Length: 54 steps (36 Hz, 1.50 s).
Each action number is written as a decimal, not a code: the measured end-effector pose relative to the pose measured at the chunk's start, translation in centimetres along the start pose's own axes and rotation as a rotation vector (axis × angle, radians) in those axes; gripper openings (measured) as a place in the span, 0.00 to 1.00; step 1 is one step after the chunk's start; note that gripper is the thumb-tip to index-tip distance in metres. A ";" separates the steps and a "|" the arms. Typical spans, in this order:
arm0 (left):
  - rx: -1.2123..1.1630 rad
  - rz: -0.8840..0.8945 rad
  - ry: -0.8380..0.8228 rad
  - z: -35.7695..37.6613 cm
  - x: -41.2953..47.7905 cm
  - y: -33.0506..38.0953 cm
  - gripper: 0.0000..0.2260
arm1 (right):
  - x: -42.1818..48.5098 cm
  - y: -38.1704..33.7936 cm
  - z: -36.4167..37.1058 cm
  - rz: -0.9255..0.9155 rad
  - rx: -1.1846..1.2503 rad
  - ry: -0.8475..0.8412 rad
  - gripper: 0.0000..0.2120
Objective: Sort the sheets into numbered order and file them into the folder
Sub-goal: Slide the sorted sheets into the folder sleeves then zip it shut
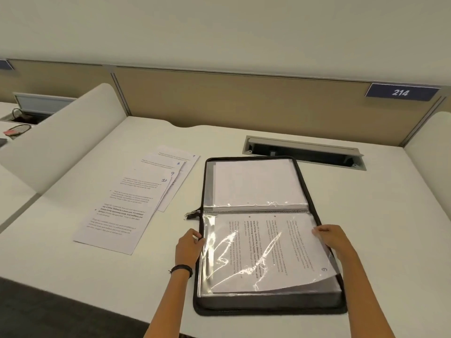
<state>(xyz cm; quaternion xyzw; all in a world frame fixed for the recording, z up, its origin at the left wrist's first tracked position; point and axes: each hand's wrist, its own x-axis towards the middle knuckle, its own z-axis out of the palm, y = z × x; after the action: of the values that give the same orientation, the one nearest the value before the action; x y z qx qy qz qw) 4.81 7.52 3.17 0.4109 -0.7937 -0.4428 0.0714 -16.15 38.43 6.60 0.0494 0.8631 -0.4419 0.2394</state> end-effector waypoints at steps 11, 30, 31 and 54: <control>0.005 0.045 -0.014 -0.9 0.8 0.6 0.02 | -3.4 -1.4 -0.6 0.183 0.034 -0.147 0.30; -0.326 0.005 -0.027 -2.2 2.9 1.9 0.12 | -5.3 -1.1 -0.6 -0.101 0.464 -0.007 0.14; -0.347 0.005 -0.032 -2.3 2.9 2.2 0.13 | -5.6 -1.2 -0.2 -0.145 0.418 0.042 0.17; -0.475 0.134 -0.219 -0.4 5.8 5.9 0.21 | -0.5 -7.0 6.3 -0.080 1.416 -0.028 0.31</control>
<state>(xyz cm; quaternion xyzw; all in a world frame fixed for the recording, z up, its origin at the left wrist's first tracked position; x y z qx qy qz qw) -2.26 4.69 6.41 0.2788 -0.6961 -0.6526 0.1087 -15.44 29.31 8.94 0.1555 0.3665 -0.9059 0.1446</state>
